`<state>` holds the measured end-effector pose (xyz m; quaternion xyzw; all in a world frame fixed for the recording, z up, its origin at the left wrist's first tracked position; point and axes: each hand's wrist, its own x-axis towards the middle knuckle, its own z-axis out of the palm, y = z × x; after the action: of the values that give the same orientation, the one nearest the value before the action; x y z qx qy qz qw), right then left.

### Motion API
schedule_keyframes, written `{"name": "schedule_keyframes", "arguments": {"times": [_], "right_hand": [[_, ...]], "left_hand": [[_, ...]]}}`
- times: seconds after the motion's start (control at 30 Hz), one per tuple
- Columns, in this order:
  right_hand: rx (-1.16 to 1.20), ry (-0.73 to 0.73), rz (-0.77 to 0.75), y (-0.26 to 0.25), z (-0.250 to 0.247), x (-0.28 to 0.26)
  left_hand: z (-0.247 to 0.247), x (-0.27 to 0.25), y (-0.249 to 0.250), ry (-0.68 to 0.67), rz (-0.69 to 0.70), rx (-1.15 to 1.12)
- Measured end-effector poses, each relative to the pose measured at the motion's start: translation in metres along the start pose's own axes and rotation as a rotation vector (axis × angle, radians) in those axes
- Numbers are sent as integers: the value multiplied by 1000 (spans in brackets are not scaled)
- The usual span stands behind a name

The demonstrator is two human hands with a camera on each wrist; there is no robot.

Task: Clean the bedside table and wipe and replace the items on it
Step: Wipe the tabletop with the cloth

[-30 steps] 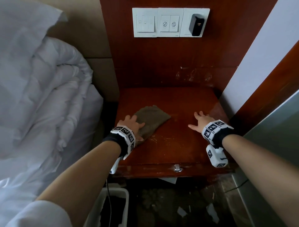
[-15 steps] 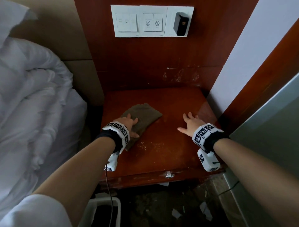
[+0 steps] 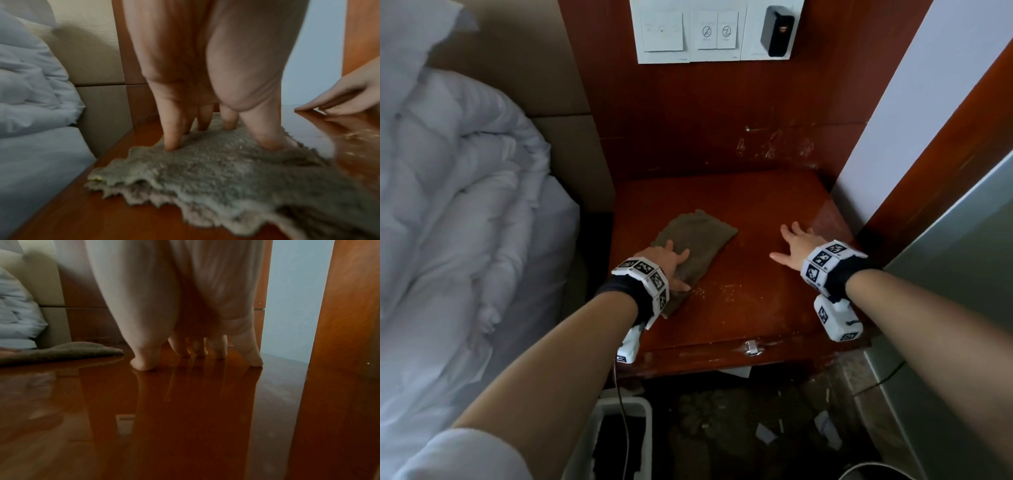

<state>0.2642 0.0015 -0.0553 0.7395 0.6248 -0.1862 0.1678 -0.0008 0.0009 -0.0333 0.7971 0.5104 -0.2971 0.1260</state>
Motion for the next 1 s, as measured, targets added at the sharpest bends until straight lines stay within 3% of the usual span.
{"name": "schedule_keyframes", "arguments": {"times": [0.53, 1.0], "right_hand": [[-48, -32, 65, -13, -1, -13], [-39, -12, 45, -10, 4, -8]], "left_hand": [[35, -32, 6, 16, -5, -28], [12, 1, 5, 19, -29, -50]]}}
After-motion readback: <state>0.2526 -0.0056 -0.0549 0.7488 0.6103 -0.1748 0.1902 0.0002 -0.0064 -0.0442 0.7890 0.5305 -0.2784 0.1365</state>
